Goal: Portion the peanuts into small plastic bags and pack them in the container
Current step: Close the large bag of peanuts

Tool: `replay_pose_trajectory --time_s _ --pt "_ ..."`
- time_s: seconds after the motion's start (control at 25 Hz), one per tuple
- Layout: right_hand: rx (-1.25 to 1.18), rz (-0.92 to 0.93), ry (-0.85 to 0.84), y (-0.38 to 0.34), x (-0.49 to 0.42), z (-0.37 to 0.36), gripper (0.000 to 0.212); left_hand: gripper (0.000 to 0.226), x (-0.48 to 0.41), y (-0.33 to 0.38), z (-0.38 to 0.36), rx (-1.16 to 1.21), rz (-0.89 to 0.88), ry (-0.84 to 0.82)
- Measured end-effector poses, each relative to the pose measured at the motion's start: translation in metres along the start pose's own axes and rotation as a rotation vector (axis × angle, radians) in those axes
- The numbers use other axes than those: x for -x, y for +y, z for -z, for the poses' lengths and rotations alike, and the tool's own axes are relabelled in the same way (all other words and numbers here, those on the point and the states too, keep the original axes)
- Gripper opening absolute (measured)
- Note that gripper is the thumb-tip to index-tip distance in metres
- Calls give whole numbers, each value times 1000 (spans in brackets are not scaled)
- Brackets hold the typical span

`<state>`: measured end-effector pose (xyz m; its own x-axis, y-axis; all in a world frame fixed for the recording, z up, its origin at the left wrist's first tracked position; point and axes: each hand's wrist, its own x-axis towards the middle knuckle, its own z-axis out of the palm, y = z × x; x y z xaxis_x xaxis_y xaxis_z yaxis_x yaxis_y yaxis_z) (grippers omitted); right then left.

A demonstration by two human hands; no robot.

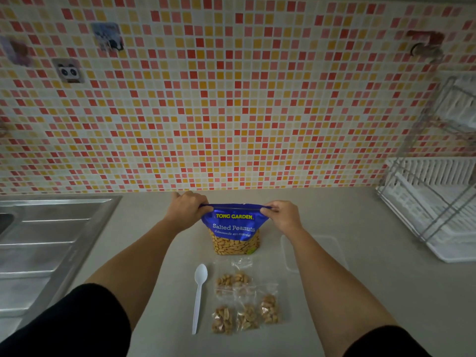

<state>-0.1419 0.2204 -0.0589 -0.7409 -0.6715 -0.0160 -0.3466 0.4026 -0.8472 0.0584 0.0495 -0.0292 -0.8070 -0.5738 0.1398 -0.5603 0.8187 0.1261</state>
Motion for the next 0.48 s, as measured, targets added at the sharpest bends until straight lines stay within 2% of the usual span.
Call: replay_pose_trajectory --time_s 0.08,0.16,0.24,0.32,0.36,0.48 --pt "34 9 15 -1 0 -2 25 31 0 1 -1 34 40 -3" --pt "86 28 18 -2 1 -2 26 30 1 3 -3 203 107 -1" --pt "19 37 -2 -1 5 -5 28 26 9 6 -10 597 241 21" --pt "-167 14 -56 2 12 -11 27 22 20 12 -20 990 367 67" --pt "-247 11 -81 5 14 -15 23 19 25 15 -25 1064 379 92" --pt "-395 -16 -61 15 15 -25 11 11 29 17 -33 1056 348 135"
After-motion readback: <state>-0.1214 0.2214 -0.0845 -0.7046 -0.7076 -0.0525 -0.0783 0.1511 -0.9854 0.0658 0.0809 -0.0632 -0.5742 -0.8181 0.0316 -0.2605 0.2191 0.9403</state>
